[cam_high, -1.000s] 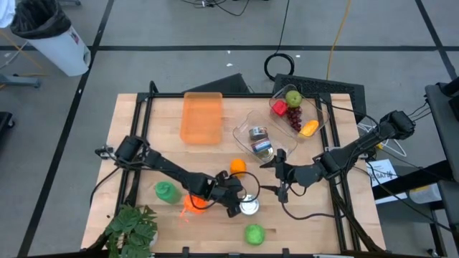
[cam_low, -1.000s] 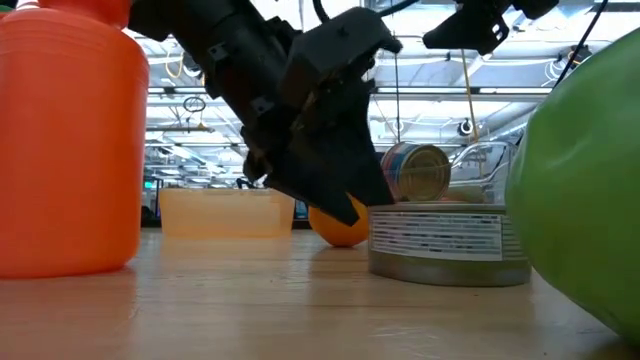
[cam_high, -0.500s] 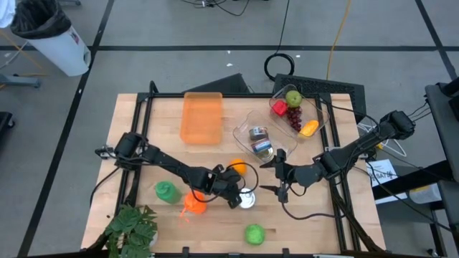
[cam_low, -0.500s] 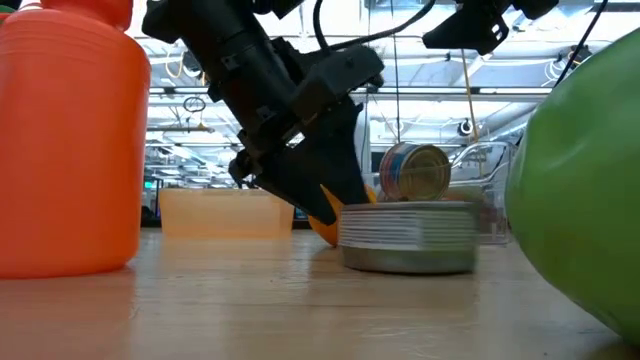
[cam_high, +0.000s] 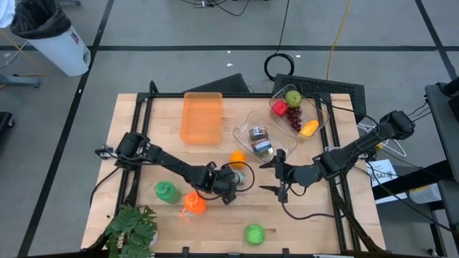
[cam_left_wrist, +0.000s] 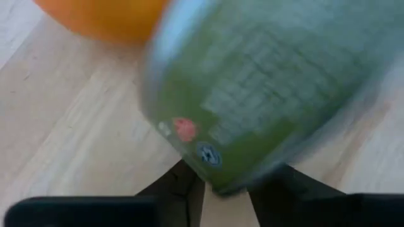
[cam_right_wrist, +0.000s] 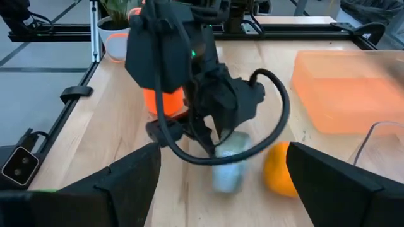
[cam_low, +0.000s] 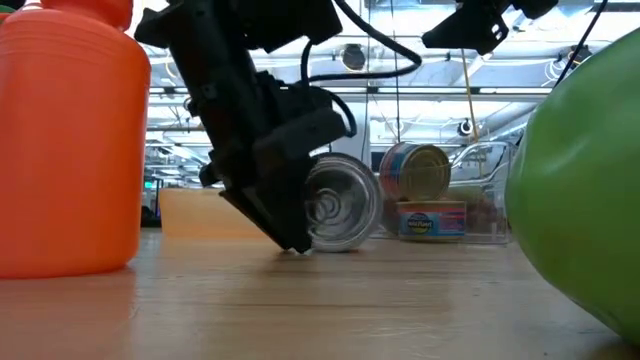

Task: Pick & Place Food Item
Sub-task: Put the green tuna can into the left transparent bin

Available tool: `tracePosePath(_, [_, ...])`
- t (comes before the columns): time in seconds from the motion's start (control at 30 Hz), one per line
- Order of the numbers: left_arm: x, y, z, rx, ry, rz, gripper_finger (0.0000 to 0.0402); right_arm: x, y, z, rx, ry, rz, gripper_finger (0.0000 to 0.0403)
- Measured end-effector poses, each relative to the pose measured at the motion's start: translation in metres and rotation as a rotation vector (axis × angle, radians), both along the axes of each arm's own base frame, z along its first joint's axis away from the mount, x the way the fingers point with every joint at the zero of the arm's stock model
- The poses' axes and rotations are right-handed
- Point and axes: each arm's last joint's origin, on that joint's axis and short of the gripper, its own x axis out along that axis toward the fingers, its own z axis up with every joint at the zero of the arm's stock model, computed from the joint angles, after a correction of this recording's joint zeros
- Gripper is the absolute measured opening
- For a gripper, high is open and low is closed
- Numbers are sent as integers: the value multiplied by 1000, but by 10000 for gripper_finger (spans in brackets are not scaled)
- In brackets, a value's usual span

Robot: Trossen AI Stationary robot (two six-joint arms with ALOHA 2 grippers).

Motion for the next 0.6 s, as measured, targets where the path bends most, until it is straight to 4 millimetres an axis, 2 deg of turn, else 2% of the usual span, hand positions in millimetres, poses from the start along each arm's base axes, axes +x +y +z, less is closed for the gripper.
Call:
tracePosePath(0.17, [1, 0, 0, 15, -5, -22, 95, 6, 3, -15, 5, -29, 7, 325])
tracePosePath(0.37, [3, 0, 2, 47, -8, -95, 102, 21, 10, -43, -94, 6, 45, 325])
tracePosePath(0.5, [1, -1, 13, 56, -24, -129, 114, 38, 11, -62, -149, 33, 96, 325])
tracePosePath(0.6, [-2, -3, 28, 67, -55, -160, 119, 52, 1, -69, -161, 68, 53, 325])
